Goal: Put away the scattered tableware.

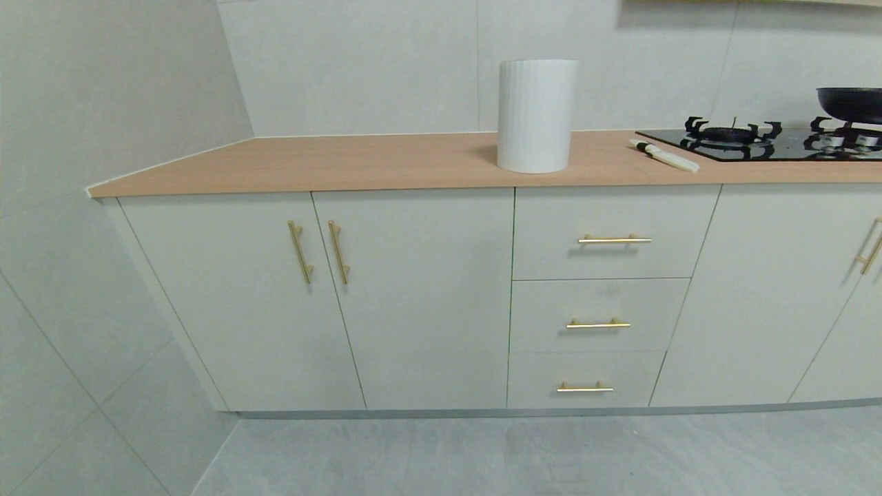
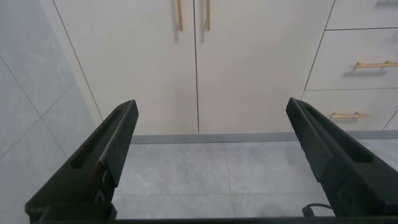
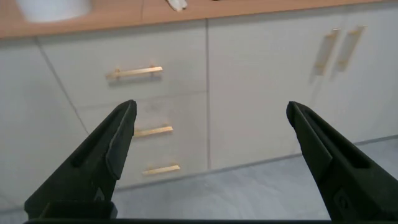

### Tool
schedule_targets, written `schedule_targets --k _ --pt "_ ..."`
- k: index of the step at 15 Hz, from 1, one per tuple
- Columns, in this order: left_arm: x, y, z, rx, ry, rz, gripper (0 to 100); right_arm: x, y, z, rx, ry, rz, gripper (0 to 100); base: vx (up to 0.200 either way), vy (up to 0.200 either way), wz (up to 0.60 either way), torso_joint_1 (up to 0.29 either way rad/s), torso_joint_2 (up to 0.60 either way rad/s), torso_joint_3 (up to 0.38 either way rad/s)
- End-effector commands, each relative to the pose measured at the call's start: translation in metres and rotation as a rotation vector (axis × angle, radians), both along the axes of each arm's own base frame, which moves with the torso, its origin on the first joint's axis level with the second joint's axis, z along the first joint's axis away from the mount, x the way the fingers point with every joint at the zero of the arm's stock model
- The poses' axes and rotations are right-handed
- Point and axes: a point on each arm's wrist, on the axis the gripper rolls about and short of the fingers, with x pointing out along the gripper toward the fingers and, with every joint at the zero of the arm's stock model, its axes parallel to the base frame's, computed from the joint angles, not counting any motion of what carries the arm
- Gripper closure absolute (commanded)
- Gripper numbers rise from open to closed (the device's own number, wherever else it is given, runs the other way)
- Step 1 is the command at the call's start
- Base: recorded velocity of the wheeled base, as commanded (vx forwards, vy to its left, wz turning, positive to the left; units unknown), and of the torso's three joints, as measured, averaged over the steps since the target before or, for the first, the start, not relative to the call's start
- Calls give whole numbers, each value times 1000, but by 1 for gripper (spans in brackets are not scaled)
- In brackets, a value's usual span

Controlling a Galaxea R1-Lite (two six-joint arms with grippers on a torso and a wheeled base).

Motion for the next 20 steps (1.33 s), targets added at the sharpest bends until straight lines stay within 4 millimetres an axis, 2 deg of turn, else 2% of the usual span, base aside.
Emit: schedule_targets --k 1,4,7,9,12,15,20 --pt "0 0 0 0 0 1 0 -94 -11 -31 -45 -148 -34 0 0 0 0 0 0 0" --pt "0 0 0 0 0 1 0 -119 -5 -50 -59 -181 -125 0 0 0 0 0 0 0" --pt "0 0 0 0 0 1 0 -126 -4 -61 -54 -169 -140 0 0 0 0 0 0 0" --pt "0 0 0 0 0 1 0 -114 -3 -75 -15 -121 -78 0 0 0 0 0 0 0" --pt "0 0 0 0 0 -1 0 -85 -1 -112 10 -23 15 0 0 0 0 0 0 0" --pt "0 0 0 0 0 -1 0 -58 1 -145 -5 -113 97 0 0 0 0 0 0 0" --pt "0 0 0 0 0 1 0 -55 3 -160 6 -17 174 0 0 0 0 0 0 0"
